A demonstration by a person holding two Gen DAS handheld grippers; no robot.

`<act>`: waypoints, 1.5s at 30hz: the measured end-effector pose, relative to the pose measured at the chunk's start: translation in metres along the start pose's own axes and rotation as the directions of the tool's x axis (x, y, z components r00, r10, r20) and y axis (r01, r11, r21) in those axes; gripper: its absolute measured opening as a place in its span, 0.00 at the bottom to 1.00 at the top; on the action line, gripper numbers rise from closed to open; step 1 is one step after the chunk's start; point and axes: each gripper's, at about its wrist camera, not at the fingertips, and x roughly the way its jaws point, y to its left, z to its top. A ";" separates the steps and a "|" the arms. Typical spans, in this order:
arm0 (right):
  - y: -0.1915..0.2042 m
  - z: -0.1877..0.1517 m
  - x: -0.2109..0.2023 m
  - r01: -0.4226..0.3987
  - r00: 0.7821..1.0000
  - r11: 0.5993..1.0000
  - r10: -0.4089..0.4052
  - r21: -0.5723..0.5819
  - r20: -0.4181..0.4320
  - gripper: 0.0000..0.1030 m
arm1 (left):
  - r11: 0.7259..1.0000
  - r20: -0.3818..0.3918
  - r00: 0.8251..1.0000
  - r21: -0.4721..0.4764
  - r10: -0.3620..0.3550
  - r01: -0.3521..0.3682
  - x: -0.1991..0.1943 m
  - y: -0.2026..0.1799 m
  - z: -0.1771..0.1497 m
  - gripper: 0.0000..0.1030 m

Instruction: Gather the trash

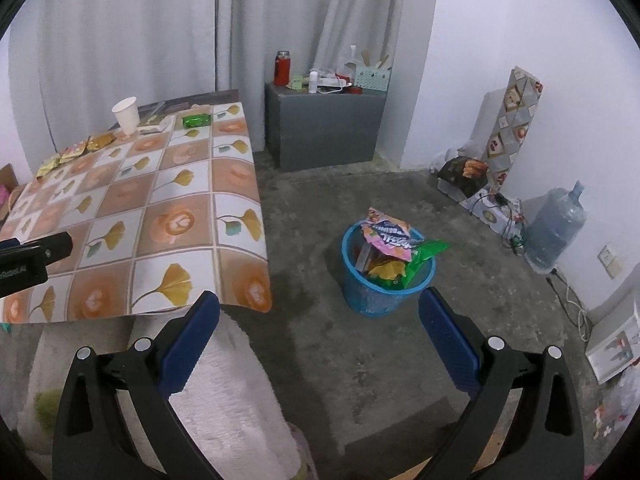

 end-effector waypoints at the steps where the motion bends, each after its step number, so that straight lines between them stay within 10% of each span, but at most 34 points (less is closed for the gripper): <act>1: -0.002 0.000 0.000 0.005 1.000 1.000 -0.005 0.001 0.001 0.94 | 1.000 0.003 1.000 0.003 -0.001 0.001 -0.001 -0.002 0.000 0.92; 45: -0.038 0.001 -0.002 0.059 0.998 0.996 -0.059 0.068 -0.010 0.94 | 0.996 0.017 0.999 0.077 0.034 -0.036 -0.013 -0.019 -0.006 0.92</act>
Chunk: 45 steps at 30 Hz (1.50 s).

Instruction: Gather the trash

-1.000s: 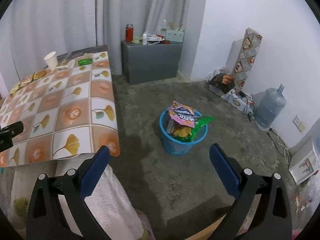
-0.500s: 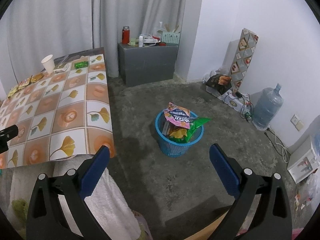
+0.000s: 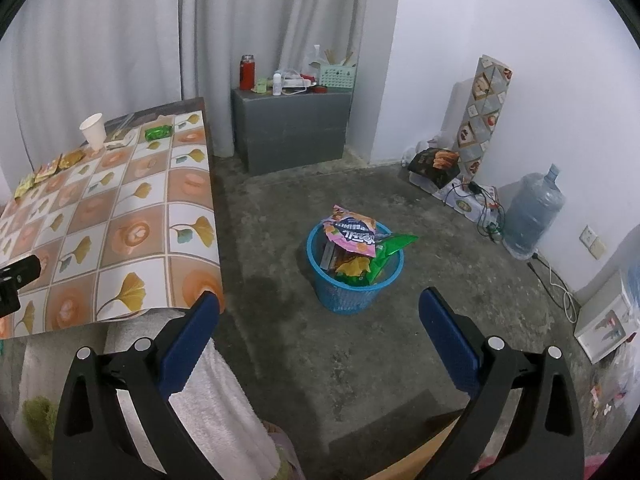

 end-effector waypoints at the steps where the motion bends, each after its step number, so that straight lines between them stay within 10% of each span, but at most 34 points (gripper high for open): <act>1: -0.001 0.001 0.000 0.001 1.000 1.000 -0.001 0.000 0.001 0.94 | 1.000 0.001 1.000 0.002 -0.001 0.001 0.000 -0.001 0.000 0.92; 45: 0.005 -0.004 -0.003 0.004 1.000 1.000 -0.004 0.003 0.005 0.94 | 1.000 0.013 1.000 0.004 -0.005 0.005 -0.004 -0.003 0.003 0.92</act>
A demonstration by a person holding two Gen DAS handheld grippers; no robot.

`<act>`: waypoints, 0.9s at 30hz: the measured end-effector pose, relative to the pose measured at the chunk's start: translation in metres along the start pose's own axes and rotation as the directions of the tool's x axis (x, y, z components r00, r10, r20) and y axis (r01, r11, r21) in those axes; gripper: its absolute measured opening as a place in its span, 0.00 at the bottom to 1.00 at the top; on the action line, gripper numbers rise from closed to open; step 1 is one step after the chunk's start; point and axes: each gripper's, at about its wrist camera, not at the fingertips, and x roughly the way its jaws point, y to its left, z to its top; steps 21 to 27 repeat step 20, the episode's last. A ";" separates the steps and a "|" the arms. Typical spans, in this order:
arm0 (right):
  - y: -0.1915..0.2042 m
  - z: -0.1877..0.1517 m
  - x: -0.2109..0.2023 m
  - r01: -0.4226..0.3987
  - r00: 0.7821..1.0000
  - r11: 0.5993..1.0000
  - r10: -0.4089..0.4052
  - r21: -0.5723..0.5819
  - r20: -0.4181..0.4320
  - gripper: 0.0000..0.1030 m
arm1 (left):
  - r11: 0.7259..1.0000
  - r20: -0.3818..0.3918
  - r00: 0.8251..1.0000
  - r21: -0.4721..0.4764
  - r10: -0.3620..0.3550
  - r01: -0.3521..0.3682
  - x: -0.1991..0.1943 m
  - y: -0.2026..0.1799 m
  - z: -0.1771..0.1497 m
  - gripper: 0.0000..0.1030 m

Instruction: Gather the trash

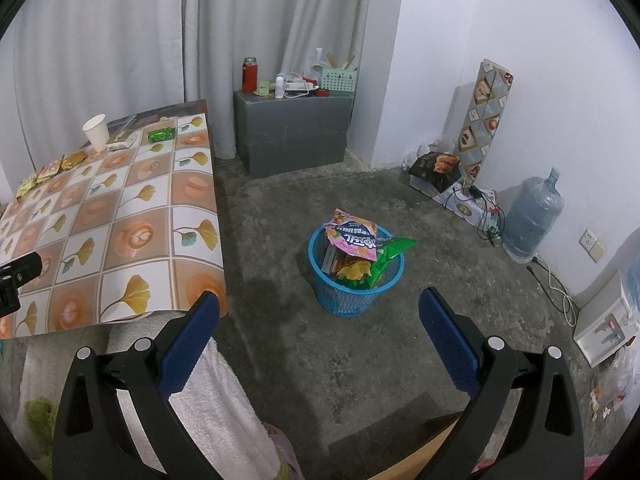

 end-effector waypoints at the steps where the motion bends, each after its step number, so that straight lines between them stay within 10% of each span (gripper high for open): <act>1: 0.000 0.000 0.000 0.000 1.000 1.000 0.000 0.000 0.000 0.94 | 1.000 -0.001 1.000 0.000 -0.001 0.001 0.000 0.000 0.000 0.92; 27: 0.002 -0.001 -0.001 0.001 1.000 1.000 -0.001 0.000 0.003 0.94 | 1.000 -0.001 1.000 -0.003 -0.001 0.001 -0.001 0.003 -0.001 0.92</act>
